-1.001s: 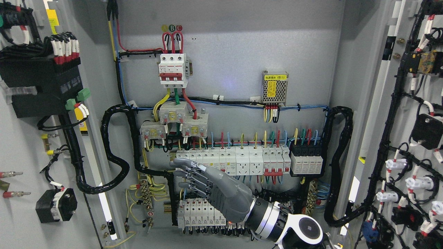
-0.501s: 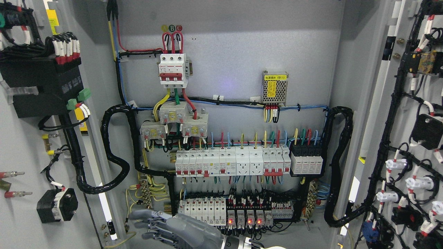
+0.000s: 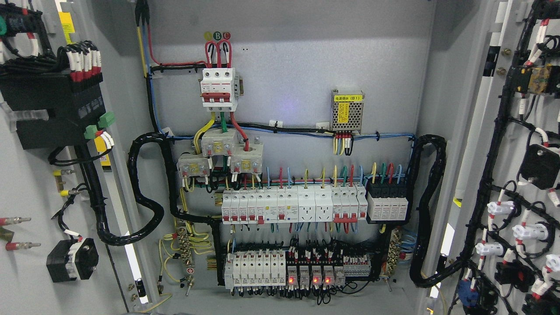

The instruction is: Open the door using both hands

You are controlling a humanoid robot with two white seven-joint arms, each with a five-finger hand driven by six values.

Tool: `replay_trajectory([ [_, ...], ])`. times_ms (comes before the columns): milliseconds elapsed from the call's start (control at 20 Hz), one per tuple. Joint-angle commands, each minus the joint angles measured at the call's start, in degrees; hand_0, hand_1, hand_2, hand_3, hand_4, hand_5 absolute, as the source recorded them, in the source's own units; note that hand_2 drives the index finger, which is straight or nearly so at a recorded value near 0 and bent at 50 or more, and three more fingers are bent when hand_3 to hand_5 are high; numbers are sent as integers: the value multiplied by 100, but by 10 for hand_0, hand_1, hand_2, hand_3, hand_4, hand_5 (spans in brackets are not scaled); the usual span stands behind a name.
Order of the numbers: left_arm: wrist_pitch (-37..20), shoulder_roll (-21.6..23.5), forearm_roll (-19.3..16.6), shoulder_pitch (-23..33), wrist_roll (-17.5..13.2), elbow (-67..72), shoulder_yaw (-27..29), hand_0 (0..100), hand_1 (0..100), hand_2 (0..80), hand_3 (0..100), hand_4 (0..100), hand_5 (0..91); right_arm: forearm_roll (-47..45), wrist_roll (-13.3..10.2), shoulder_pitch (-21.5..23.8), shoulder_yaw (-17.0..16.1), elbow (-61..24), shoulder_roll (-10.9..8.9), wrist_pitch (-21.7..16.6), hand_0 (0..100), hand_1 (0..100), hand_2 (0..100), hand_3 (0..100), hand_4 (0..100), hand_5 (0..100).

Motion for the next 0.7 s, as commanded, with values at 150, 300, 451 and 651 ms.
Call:
replay_trajectory([
  [150, -3, -6, 0, 1, 2, 3, -3, 264, 14, 0, 0, 0, 0, -78, -577, -18, 753, 61, 217, 12, 215, 64, 0, 0, 0, 0],
  [300, -3, 2, 0, 1, 2, 3, 6, 265, 15, 0, 0, 0, 0, -340, -843, -88, 849, 61, 217, 12, 215, 64, 0, 0, 0, 0],
  [451, -3, -6, 9, 1, 2, 3, 6, 265, 15, 0, 0, 0, 0, -430, -843, -211, 999, 35, 226, 12, 215, 65, 0, 0, 0, 0],
  [651, -3, -6, 9, 1, 2, 3, 6, 265, 14, 0, 0, 0, 0, -430, -852, -308, 1245, 44, 226, 4, 215, 65, 0, 0, 0, 0],
])
